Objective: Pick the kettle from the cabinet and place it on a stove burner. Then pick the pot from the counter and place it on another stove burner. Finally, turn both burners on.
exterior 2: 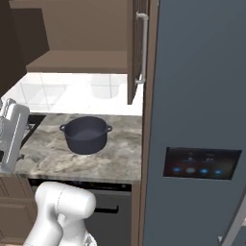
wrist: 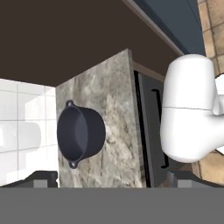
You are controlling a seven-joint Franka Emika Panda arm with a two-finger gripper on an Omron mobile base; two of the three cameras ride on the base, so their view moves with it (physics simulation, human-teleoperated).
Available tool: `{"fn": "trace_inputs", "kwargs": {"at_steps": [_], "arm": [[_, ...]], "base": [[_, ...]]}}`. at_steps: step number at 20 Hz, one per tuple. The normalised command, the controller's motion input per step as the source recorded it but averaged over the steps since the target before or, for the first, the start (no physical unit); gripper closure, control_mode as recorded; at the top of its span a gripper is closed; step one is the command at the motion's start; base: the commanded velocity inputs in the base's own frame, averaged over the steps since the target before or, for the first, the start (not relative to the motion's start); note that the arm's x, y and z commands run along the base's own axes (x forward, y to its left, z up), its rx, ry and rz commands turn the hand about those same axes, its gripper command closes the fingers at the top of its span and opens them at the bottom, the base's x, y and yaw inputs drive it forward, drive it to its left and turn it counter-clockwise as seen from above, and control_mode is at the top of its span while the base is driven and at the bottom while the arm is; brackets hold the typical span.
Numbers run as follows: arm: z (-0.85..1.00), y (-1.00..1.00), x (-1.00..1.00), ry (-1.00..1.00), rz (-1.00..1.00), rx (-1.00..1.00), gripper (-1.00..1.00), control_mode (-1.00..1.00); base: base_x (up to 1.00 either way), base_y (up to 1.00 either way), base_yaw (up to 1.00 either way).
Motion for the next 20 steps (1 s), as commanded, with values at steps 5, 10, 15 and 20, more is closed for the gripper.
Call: {"fn": "trace_inputs", "kwargs": {"at_steps": [5, 10, 15, 20], "arm": [[0.00, 0.00, 0.00, 0.00, 0.00, 0.00, -1.00, 1.00], [0.00, 0.00, 0.00, 0.00, 0.00, 0.00, -1.00, 1.00], [0.00, 0.00, 0.00, 0.00, 0.00, 0.00, -1.00, 1.00], [0.00, -0.01, 0.05, 0.00, 0.00, 0.00, -1.00, -1.00]], "base": [[0.19, -0.28, 0.00], [0.24, -0.31, 0.00], [0.28, -0.28, 0.00], [0.14, -0.10, 0.00]]}}
